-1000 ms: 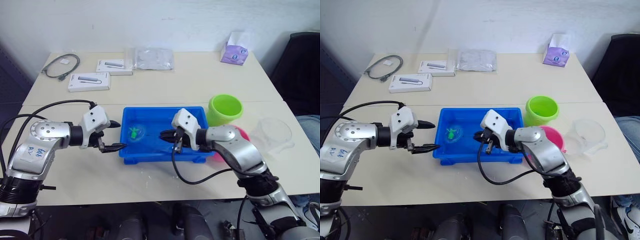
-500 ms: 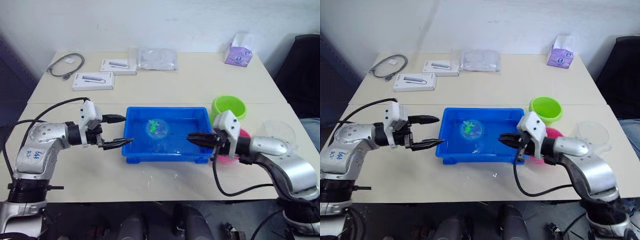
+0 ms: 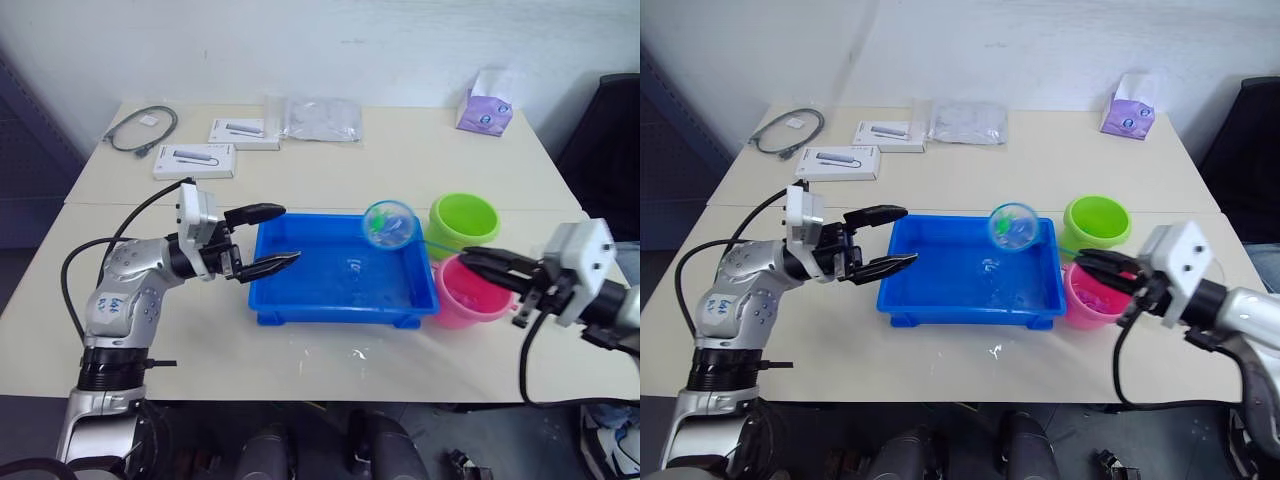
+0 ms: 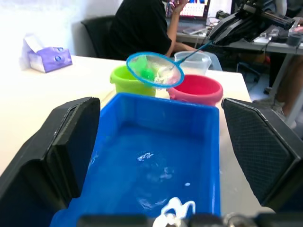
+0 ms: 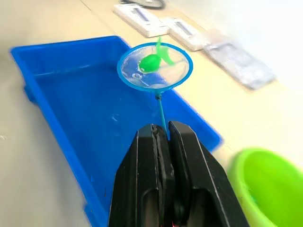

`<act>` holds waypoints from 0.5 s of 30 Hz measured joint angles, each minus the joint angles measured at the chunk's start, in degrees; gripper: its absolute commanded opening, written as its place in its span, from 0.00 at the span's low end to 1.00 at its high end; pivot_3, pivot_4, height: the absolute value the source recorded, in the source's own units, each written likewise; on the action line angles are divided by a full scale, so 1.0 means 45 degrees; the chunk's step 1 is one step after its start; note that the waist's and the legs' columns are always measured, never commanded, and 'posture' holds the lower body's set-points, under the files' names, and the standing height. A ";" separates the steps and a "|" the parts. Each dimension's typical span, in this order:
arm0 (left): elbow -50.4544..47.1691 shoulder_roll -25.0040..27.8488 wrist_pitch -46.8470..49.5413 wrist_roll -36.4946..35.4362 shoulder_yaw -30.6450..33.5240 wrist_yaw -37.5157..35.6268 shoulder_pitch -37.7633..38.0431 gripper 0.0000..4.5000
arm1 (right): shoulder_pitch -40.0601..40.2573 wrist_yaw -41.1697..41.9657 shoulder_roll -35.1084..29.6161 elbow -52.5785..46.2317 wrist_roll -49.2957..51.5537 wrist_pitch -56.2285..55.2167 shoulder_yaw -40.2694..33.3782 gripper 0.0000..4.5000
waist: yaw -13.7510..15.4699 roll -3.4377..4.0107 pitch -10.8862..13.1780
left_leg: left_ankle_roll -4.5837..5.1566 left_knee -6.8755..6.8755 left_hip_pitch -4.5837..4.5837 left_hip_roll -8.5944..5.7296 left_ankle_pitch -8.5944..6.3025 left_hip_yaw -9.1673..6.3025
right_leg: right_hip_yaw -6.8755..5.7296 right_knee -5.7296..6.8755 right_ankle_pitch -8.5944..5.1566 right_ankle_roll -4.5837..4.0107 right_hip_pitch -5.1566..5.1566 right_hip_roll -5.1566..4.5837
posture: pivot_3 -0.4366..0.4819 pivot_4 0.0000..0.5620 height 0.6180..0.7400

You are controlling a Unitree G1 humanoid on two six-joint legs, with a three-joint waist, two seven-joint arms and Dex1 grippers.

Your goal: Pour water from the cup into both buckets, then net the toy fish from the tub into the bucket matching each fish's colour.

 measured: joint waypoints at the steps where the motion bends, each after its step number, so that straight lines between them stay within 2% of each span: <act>1: 0.0123 -0.0153 -0.0063 0.0089 -0.0087 0.0041 -0.0094 0.98 | -0.0105 -0.0101 -0.0094 0.0382 -0.0202 -0.0295 -0.0204 0.00 | -0.0002 0.0000 0.0000 | 0.0001 -0.0001 0.0006 0.0000 0.0000 0.0012 | -0.0001 -0.0001 0.0001 0.0002 0.0000 0.0001 | 0.48 0.27 1.00; 9: 0.0615 -0.0658 -0.0407 0.0598 -0.0551 0.0494 -0.0486 0.98 | -0.1114 -0.1862 -0.0234 0.4449 -0.3286 -0.4324 -0.0229 0.00 | -0.0011 0.0000 0.0000 | 0.0001 -0.0012 0.0039 0.0004 0.0002 0.0046 | 0.0007 0.0005 0.0001 0.0001 0.0001 0.0007 | 0.48 0.27 1.00; 15: 0.0644 -0.0671 -0.0596 0.0829 -0.0623 0.0542 -0.0504 0.98 | -0.1507 -0.3548 -0.1375 0.7905 -0.7090 -0.8844 0.1548 0.00 | -0.0090 0.0001 0.0000 | -0.0001 -0.0018 0.0070 0.0006 0.0003 0.0080 | 0.0052 0.0000 0.0000 0.0001 0.0004 -0.0001 | 0.48 0.27 1.00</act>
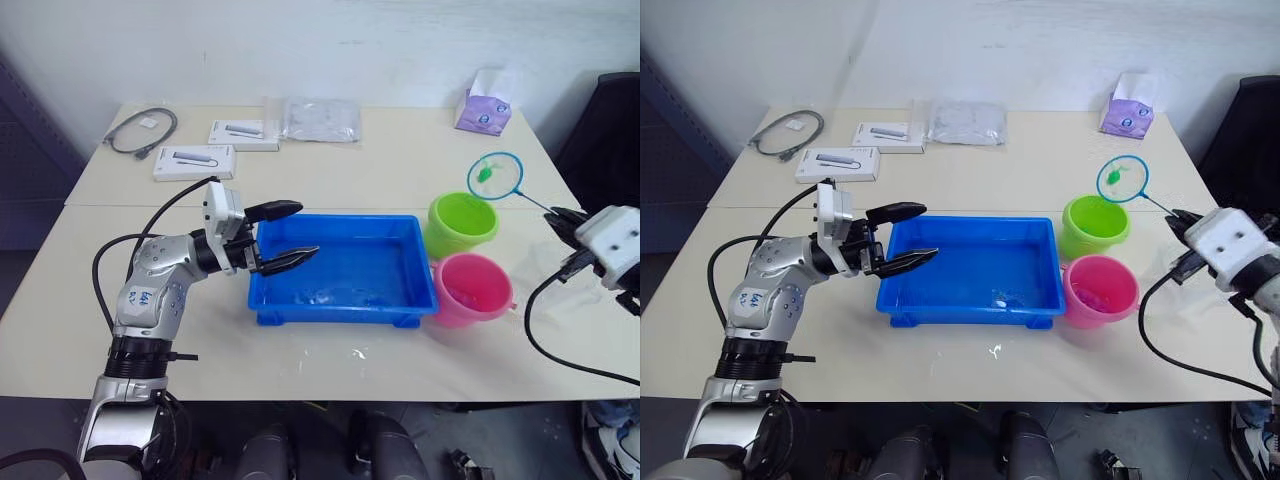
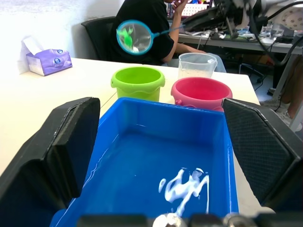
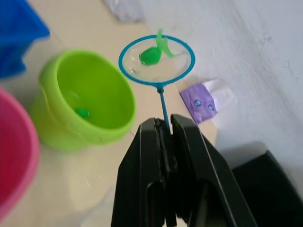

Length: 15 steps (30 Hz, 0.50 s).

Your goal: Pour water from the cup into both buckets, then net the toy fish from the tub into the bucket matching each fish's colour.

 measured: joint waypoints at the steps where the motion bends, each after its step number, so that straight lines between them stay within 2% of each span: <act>1: 0.0007 -0.0003 -0.0058 0.0050 -0.0025 0.0001 -0.0006 0.98 | -0.0102 -0.0329 -0.0226 0.0410 -0.0608 -0.0645 0.0254 0.00 | -0.0006 0.0000 0.0000 | -0.0001 0.0000 0.0003 0.0003 0.0001 0.0004 | 0.0003 0.0001 0.0000 0.0000 0.0000 -0.0001 | 0.48 0.27 1.00; 9: 0.0240 -0.0038 -0.0569 0.0242 -0.0123 0.0076 -0.0050 0.98 | -0.0319 -0.3252 -0.2265 0.2124 -0.5002 -0.4092 0.2068 0.00 | -0.0127 0.0004 0.0001 | -0.0012 -0.0003 0.0006 0.0016 0.0006 0.0005 | 0.0040 -0.0001 -0.0004 -0.0007 0.0002 -0.0006 | 0.48 0.27 1.00; 13: 0.0435 -0.0123 -0.0922 0.0313 -0.0127 0.0150 -0.0052 0.98 | -0.0362 -0.4634 -0.2324 0.2375 -0.5634 -0.5152 0.2086 0.00 | -0.0208 0.0004 0.0001 | -0.0024 -0.0008 0.0010 0.0024 0.0012 0.0005 | 0.0042 -0.0001 -0.0006 -0.0010 0.0002 -0.0002 | 0.48 0.27 1.00; 15: 0.0475 -0.0121 -0.1073 0.0328 -0.0125 0.0122 -0.0053 0.98 | -0.0357 -0.4665 -0.2316 0.2386 -0.5280 -0.5283 0.2082 0.00 | -0.0213 0.0004 0.0001 | -0.0026 -0.0009 0.0013 0.0024 0.0013 0.0006 | 0.0044 0.0000 -0.0006 -0.0011 0.0002 0.0002 | 0.48 0.27 1.00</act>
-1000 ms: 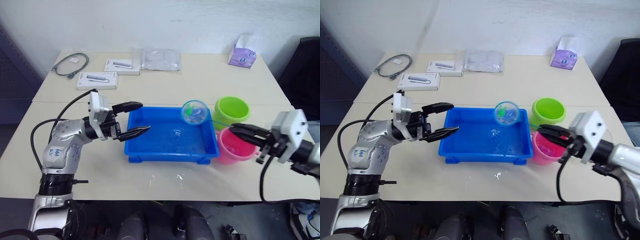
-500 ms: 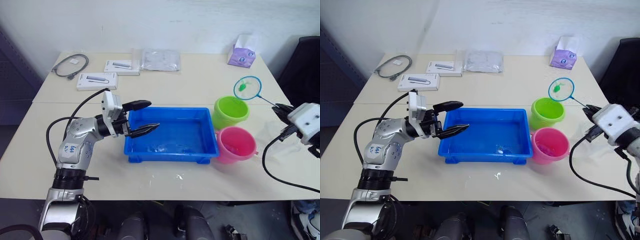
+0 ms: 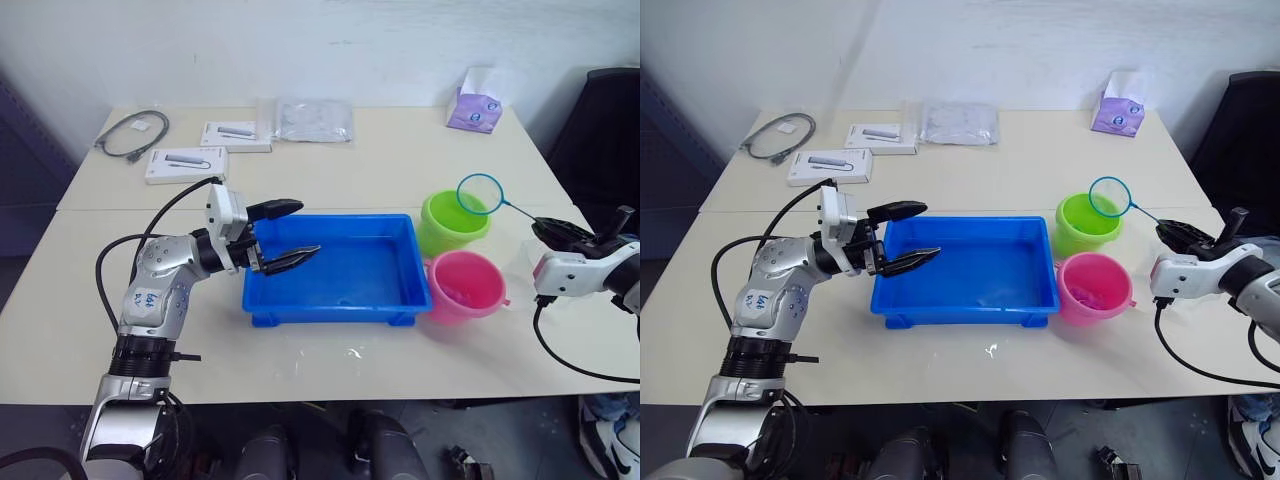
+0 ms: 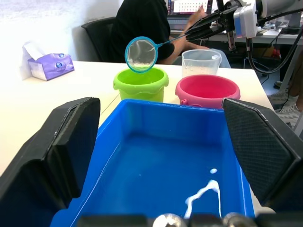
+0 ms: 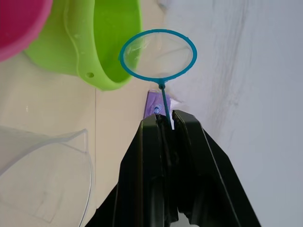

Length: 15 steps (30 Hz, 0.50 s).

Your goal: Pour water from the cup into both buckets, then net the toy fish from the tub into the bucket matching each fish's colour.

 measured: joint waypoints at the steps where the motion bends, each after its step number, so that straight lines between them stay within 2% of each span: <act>1: 0.0008 0.0013 -0.0081 -0.0002 0.0002 -0.0062 0.0001 0.98 | -0.0002 0.0164 0.0089 -0.0030 0.0677 0.0014 -0.0044 0.00 | -0.0005 -0.0001 0.0000 | 0.0000 0.0000 0.0001 0.0002 0.0000 0.0000 | -0.0001 -0.0001 0.0000 0.0000 0.0001 0.0002 | 0.48 0.27 1.00; 4: 0.0016 0.0411 -0.0161 -0.0103 0.0020 -0.0703 0.0007 0.98 | 0.0013 0.1806 0.0876 -0.1125 0.4422 0.1283 -0.0160 0.00 | -0.0041 -0.0002 0.0002 | -0.0003 -0.0001 0.0018 0.0013 0.0001 0.0002 | -0.0001 0.0001 0.0000 -0.0001 0.0009 0.0011 | 0.48 0.27 1.00; 7: -0.0019 0.1158 -0.0124 -0.0513 0.0309 -0.1613 0.0068 0.98 | 0.0308 0.4021 0.1431 -0.3499 0.9062 0.4252 -0.0160 0.00 | -0.0012 0.0000 0.0001 | -0.0006 -0.0002 0.0024 0.0022 0.0002 -0.0017 | -0.0004 0.0007 -0.0006 -0.0012 0.0016 -0.0005 | 0.48 0.27 1.00; 9: -0.0540 0.2189 0.0406 -0.1104 0.0775 -0.2197 0.0522 0.98 | 0.0838 0.5396 0.1360 -0.5347 1.1423 0.6256 -0.0132 0.00 | -0.0011 0.0000 0.0002 | -0.0010 -0.0006 0.0021 0.0033 -0.0001 -0.0037 | -0.0010 0.0002 -0.0011 -0.0022 0.0020 -0.0031 | 0.48 0.27 1.00; 11: -0.1202 0.3293 0.0874 -0.1723 0.1519 -0.2858 0.1122 0.98 | 0.1290 0.6228 0.1325 -0.6863 1.3023 0.7897 0.0009 0.00 | -0.0012 -0.0001 0.0003 | -0.0009 -0.0007 0.0020 0.0037 -0.0007 -0.0051 | -0.0021 -0.0006 -0.0012 -0.0024 0.0029 -0.0046 | 0.48 0.27 1.00; 15: -0.1639 0.4471 0.0579 -0.2102 0.2434 -0.4237 0.2641 0.98 | 0.1555 0.6873 0.1382 -0.9104 1.4427 1.0079 0.0674 0.00 | 0.0016 0.0003 0.0001 | 0.0010 -0.0004 0.0049 0.0017 -0.0022 -0.0069 | -0.0045 -0.0022 -0.0014 -0.0027 0.0076 -0.0084 | 0.48 0.27 1.00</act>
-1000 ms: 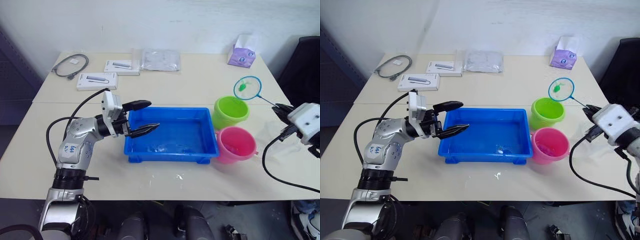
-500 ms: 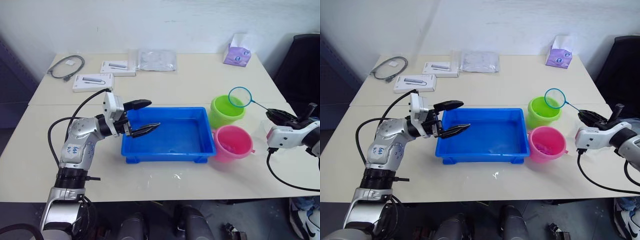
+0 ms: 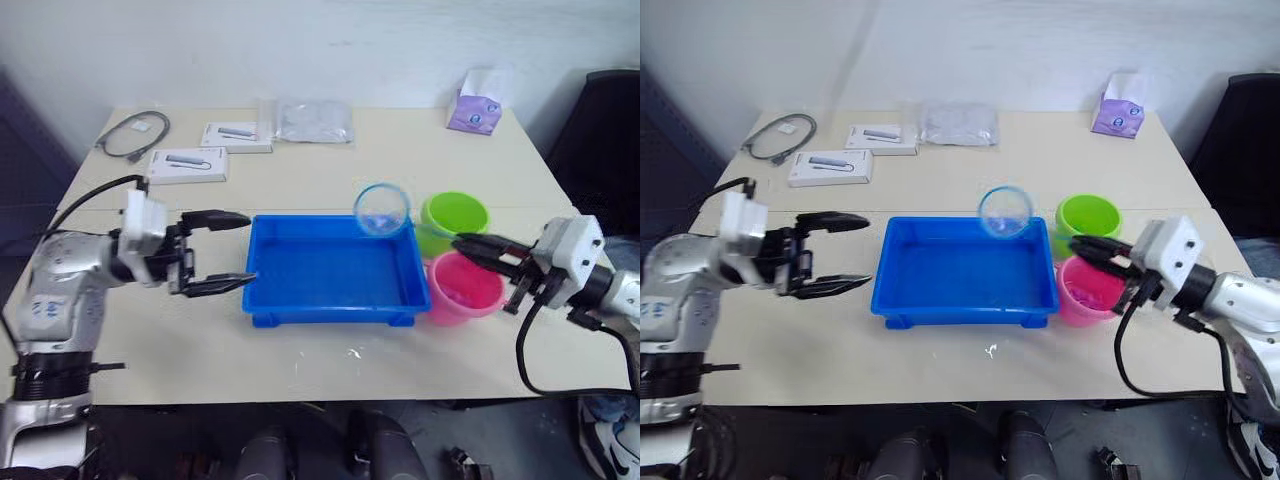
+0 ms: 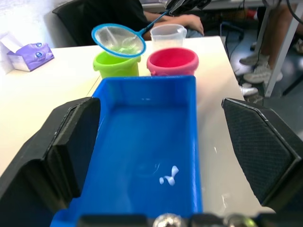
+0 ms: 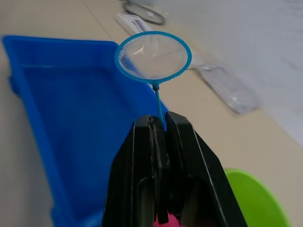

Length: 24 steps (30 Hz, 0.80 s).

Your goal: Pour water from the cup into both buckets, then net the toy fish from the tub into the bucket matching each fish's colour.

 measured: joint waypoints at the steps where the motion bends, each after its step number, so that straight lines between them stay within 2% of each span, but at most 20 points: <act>1: 0.0039 0.0257 -0.0038 -0.0004 0.0113 -0.0360 0.0605 0.98 | 0.0017 0.0151 0.0159 -0.0463 0.0148 0.0367 0.0353 0.00 | 0.0010 -0.0001 0.0000 | -0.0002 -0.0001 -0.0001 0.0000 -0.0004 -0.0013 | -0.0012 -0.0006 -0.0002 -0.0003 0.0005 -0.0003 | 0.48 0.27 1.00; 6: -0.0689 0.1237 0.0161 -0.0108 0.0435 -0.1395 0.3089 0.98 | 0.0540 0.1393 0.0890 -0.1676 -0.0575 0.0649 0.2649 0.00 | 0.0031 -0.0004 0.0001 | 0.0006 -0.0001 -0.0016 -0.0003 -0.0031 -0.0033 | -0.0036 -0.0032 -0.0006 -0.0011 0.0007 -0.0021 | 0.48 0.27 1.00; 11: -0.2030 0.1571 -0.0206 -0.0131 0.0450 -0.1775 0.5241 0.98 | 0.0234 0.2340 0.2005 -0.0915 -0.2241 0.0286 0.4723 0.00 | -0.0033 -0.0011 -0.0002 | 0.0018 0.0002 -0.0008 -0.0010 -0.0040 -0.0028 | -0.0042 -0.0037 -0.0007 -0.0012 0.0015 -0.0036 | 0.48 0.27 1.00; 14: -0.2080 0.1676 -0.0573 0.0001 0.0482 -0.1773 0.5693 0.98 | -0.0209 0.2653 0.3184 0.0440 -0.3403 -0.0239 0.5843 0.00 | -0.0026 -0.0008 -0.0001 | 0.0012 0.0000 -0.0003 -0.0008 -0.0039 -0.0029 | -0.0050 -0.0018 -0.0014 -0.0024 0.0011 -0.0031 | 0.48 0.27 1.00; 18: -0.2100 0.2001 -0.0593 0.0045 0.0501 -0.1765 0.5852 0.98 | -0.1103 0.2740 0.4447 0.2476 -0.4480 -0.1074 0.6348 0.00 | -0.0030 -0.0006 0.0000 | 0.0009 0.0001 -0.0006 -0.0009 -0.0039 -0.0026 | -0.0049 -0.0007 -0.0016 -0.0027 0.0003 -0.0028 | 0.48 0.27 1.00; 23: -0.2097 0.2183 -0.0409 0.0038 0.0535 -0.1722 0.5612 0.98 | -0.1520 0.3223 0.4834 0.4196 -0.5176 -0.1832 0.6378 0.00 | -0.0033 0.0000 0.0003 | 0.0009 -0.0001 -0.0012 -0.0010 -0.0040 -0.0024 | -0.0049 -0.0013 -0.0016 -0.0028 -0.0002 -0.0028 | 0.48 0.27 1.00; 24: -0.2095 0.2182 -0.0397 0.0039 0.0533 -0.1680 0.5540 0.99 | -0.1522 0.3335 0.4873 0.4385 -0.5192 -0.1871 0.6372 0.09 | -0.0043 0.0000 0.0003 | 0.0009 -0.0001 -0.0012 -0.0010 -0.0040 -0.0023 | -0.0049 -0.0011 -0.0016 -0.0028 -0.0002 -0.0027 | 0.48 0.27 1.00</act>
